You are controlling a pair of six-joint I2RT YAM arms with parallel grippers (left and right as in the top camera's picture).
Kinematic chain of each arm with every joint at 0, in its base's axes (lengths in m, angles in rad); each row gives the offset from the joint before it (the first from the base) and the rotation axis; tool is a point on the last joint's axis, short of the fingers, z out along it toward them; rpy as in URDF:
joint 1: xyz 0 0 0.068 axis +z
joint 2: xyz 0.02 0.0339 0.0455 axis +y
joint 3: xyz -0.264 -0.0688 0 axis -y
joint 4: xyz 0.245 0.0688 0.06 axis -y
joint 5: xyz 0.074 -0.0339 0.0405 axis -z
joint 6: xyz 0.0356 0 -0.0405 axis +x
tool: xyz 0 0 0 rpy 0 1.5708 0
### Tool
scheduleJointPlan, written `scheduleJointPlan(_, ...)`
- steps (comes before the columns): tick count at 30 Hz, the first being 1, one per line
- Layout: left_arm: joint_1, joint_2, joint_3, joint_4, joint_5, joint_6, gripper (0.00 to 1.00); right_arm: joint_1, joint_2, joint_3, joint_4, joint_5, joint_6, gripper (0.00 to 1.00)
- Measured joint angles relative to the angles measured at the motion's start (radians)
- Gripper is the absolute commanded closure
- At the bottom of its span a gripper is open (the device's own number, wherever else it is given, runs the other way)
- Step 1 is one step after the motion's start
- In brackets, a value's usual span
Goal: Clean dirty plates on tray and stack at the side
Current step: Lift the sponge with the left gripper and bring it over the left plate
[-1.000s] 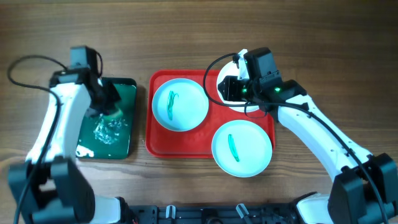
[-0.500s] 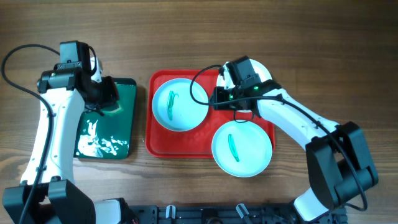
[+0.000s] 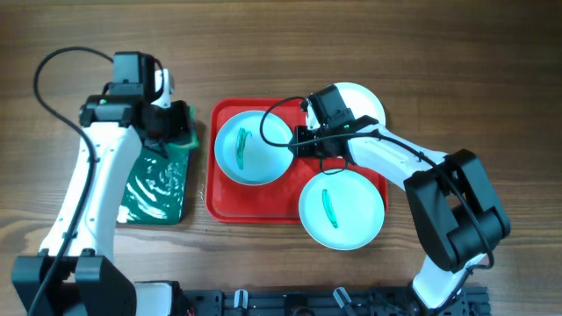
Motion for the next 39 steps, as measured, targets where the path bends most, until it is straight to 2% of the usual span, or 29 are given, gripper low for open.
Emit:
scheduleJointPlan(2,-0.022,0.014,0.000,0.016,0.000,-0.011,0.96,0.000,0.001,0.000,0.007,-0.001,0.011,0.75)
scheduleJointPlan(4,-0.052,0.043,0.000,0.046,0.001,-0.020,0.96,0.000,0.005,0.000,0.014,-0.003,0.027,0.88)
scheduleJointPlan(7,-0.093,0.094,0.000,0.076,0.003,-0.035,0.96,0.000,0.017,0.000,0.023,-0.007,0.054,0.95)
scheduleJointPlan(18,-0.222,0.295,0.000,0.180,-0.006,-0.051,0.96,0.000,0.019,0.000,0.029,-0.010,0.098,0.96)
scheduleJointPlan(29,-0.330,0.401,0.014,0.190,-0.156,-0.124,0.96,0.002,0.019,0.000,0.033,-0.010,0.108,0.96)
scheduleJointPlan(31,-0.339,0.402,0.014,0.175,-0.116,-0.103,0.96,0.003,0.019,0.000,0.033,-0.009,0.108,0.96)
scheduleJointPlan(37,-0.364,0.412,0.014,0.145,0.164,-0.016,0.96,0.003,0.019,0.000,0.033,-0.010,0.108,0.96)
scheduleJointPlan(39,-0.367,0.416,0.014,0.145,0.203,-0.006,0.96,0.003,0.019,0.000,0.033,-0.009,0.108,0.96)
